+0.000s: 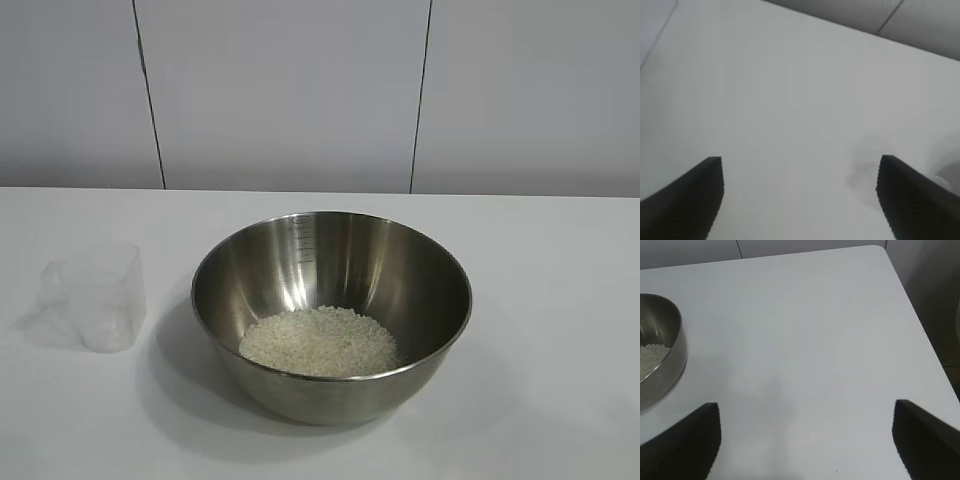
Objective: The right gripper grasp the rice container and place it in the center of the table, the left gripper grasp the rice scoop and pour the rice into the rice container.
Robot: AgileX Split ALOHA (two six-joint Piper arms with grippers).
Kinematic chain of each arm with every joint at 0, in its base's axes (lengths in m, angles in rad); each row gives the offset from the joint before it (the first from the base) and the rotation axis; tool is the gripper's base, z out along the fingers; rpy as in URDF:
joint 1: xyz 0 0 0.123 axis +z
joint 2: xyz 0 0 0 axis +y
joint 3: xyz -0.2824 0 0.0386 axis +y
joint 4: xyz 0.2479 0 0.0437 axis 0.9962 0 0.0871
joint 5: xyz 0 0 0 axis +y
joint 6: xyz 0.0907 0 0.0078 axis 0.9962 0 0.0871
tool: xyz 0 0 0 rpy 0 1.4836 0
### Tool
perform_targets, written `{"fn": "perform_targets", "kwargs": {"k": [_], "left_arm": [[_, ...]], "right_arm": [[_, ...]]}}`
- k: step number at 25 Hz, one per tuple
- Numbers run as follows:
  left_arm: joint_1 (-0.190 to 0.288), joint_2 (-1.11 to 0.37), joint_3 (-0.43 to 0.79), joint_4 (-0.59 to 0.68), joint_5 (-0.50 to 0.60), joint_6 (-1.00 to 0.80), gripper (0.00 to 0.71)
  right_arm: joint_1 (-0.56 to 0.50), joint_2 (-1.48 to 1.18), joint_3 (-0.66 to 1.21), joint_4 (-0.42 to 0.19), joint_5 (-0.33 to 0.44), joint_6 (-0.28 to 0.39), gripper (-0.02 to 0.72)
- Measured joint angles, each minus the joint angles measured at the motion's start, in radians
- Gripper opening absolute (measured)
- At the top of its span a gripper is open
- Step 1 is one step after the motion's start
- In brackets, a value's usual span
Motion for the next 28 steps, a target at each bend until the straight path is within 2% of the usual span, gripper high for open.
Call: {"fn": "perform_targets", "kwargs": {"k": [8,11,16,21,23,28], "left_arm": [[0.000,-0.107,0.000,-0.052,0.003,0.139,0.605],[-0.014,-0.166,0.020,-0.088,-0.032,0.181,0.605],[-0.053,-0.272,0.145,-0.104,-0.136,0.219,0.605],[-0.123,-0.423,0.299,-0.148,-0.262,0.250,0.605],[-0.142,-0.497,0.351,-0.152,-0.275,0.264,0.605],[-0.144,-0.684,0.443,-0.119,-0.245,0.234,0.605]], "right_arm": [[0.000,0.000,0.000,0.000,0.000,0.000,0.639],[0.000,0.000,0.000,0.000,0.000,0.000,0.639],[0.000,0.000,0.000,0.000,0.000,0.000,0.639],[0.000,0.000,0.000,0.000,0.000,0.000,0.639],[0.000,0.000,0.000,0.000,0.000,0.000,0.639],[0.000,0.000,0.000,0.000,0.000,0.000,0.639]]}}
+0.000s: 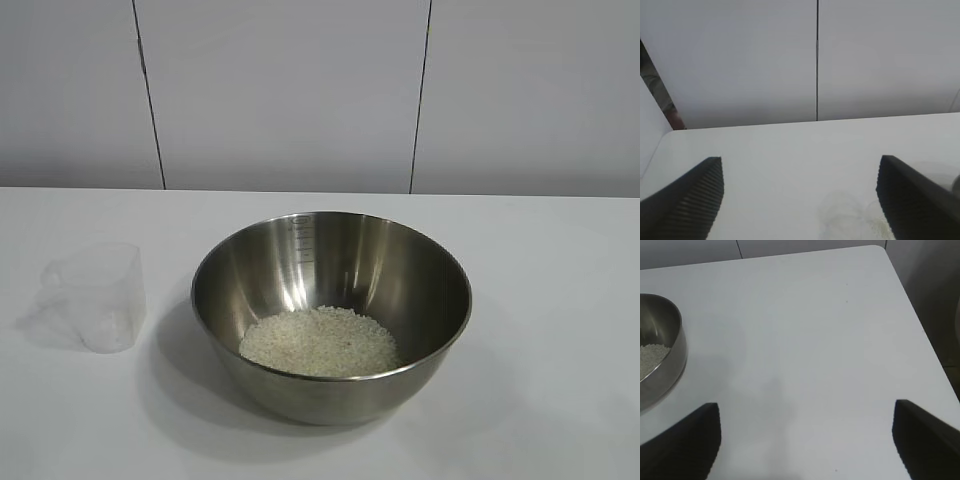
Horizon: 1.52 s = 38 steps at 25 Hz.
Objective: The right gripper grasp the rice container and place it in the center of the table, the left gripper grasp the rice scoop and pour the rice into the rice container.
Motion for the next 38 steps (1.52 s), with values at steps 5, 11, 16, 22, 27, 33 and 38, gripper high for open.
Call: {"fn": "perform_targets", "kwargs": {"k": [5,11,16,22,27,33,38], "left_arm": [[0.000,-0.137,0.081,0.094,0.082,-0.150,0.605],[-0.003,-0.331,0.134,0.126,0.106,-0.214,0.605],[-0.009,-0.446,0.162,0.229,0.222,-0.331,0.605],[-0.009,-0.543,0.162,0.414,0.417,-0.519,0.605],[-0.009,-0.607,0.163,0.515,0.550,-0.577,0.605],[-0.009,-0.627,0.234,0.563,0.575,-0.600,0.605],[-0.009,-0.627,0.243,0.566,0.577,-0.607,0.605]], "right_arm": [[0.000,0.000,0.000,0.000,0.000,0.000,0.639],[0.000,0.000,0.000,0.000,0.000,0.000,0.639],[0.000,0.000,0.000,0.000,0.000,0.000,0.639],[0.000,0.000,0.000,0.000,0.000,0.000,0.639],[0.000,0.000,0.000,0.000,0.000,0.000,0.639],[0.000,0.000,0.000,0.000,0.001,0.000,0.639],[0.000,0.000,0.000,0.000,0.001,0.000,0.639]]}}
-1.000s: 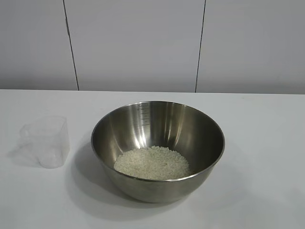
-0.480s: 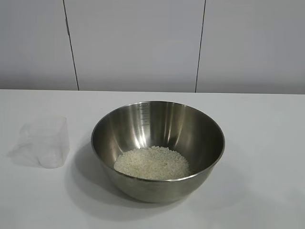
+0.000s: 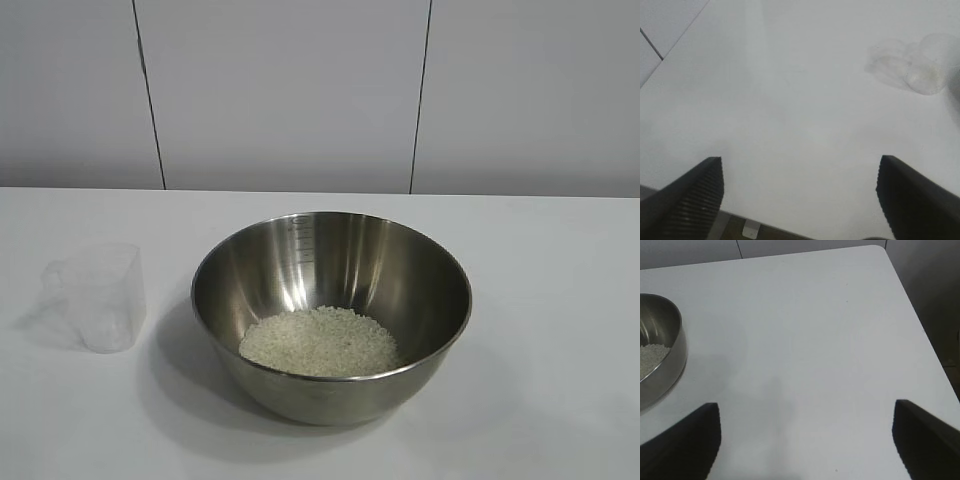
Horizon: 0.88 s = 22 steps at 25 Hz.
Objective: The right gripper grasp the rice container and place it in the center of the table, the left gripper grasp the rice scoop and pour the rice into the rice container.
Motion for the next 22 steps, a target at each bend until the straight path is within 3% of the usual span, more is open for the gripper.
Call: {"fn": "perform_targets", "kwargs": {"k": [12,18,22], "left_arm": [[0.000,0.000,0.000,0.016,0.028,-0.087,0.605],[0.000,0.000,0.031,0.069,-0.087,-0.086,0.605],[0.000,0.000,0.046,0.069,-0.105,-0.086,0.605]], "right_arm": [[0.000,0.000,0.000,0.000,0.000,0.000,0.639],[0.000,0.000,0.000,0.000,0.000,0.000,0.639],[0.000,0.000,0.000,0.000,0.000,0.000,0.639]]}}
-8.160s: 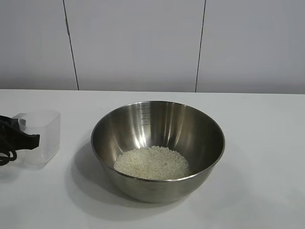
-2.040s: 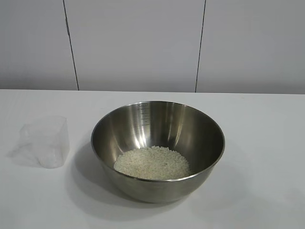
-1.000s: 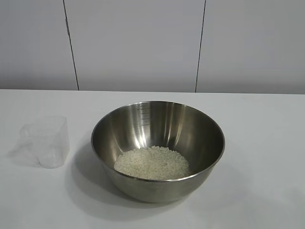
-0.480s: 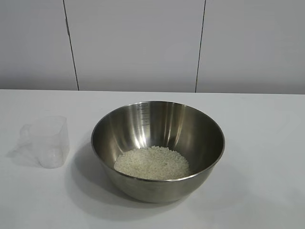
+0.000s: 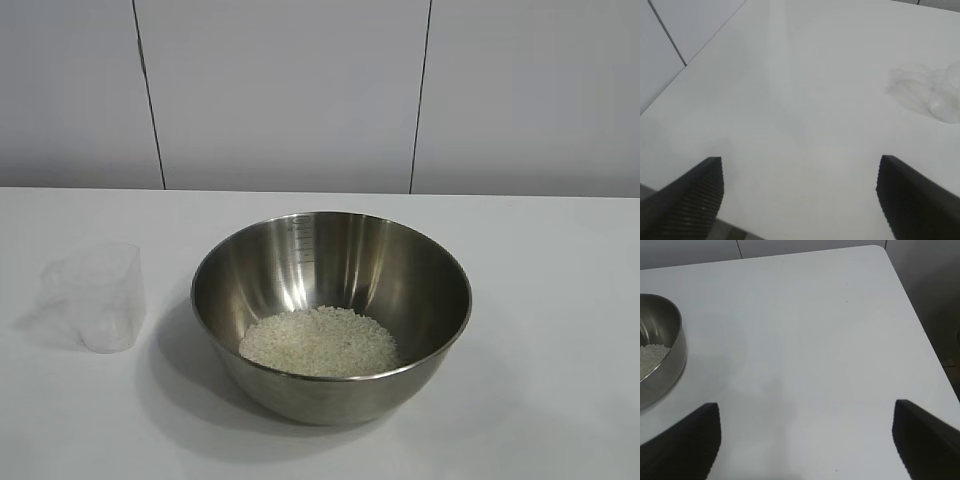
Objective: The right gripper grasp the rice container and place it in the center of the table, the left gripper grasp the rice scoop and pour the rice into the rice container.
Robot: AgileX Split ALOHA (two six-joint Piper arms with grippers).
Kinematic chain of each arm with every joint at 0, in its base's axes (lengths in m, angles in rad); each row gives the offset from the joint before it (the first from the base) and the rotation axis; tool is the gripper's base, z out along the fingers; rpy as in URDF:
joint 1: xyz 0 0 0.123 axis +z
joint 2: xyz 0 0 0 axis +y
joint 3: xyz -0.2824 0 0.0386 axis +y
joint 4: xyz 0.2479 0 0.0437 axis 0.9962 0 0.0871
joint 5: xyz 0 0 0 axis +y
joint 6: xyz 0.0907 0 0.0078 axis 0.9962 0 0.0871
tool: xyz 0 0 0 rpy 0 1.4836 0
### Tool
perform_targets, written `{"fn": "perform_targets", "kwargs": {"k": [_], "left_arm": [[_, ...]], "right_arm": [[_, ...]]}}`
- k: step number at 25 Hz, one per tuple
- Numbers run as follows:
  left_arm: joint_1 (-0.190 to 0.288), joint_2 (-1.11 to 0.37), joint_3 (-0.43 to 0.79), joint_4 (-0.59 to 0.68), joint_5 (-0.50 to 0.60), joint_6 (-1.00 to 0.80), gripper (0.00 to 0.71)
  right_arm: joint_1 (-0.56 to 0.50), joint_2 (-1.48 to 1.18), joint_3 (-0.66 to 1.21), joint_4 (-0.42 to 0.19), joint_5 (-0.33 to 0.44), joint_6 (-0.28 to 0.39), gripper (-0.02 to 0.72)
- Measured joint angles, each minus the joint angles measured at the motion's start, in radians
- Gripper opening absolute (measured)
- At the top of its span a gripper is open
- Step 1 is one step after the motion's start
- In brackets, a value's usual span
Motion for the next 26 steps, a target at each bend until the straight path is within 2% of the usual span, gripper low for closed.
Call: {"fn": "perform_targets", "kwargs": {"k": [7,15,26], "left_arm": [[-0.005,0.000,0.001,0.000,-0.010,-0.001,0.605],[-0.093,0.000,0.001,0.000,-0.010,-0.001,0.605],[-0.100,0.000,0.001,0.000,-0.010,-0.001,0.605]], "right_arm": [[0.000,0.000,0.000,0.000,-0.001,0.000,0.639],[0.000,0.000,0.000,0.000,-0.001,0.000,0.639],[0.000,0.000,0.000,0.000,-0.001,0.000,0.639]]}}
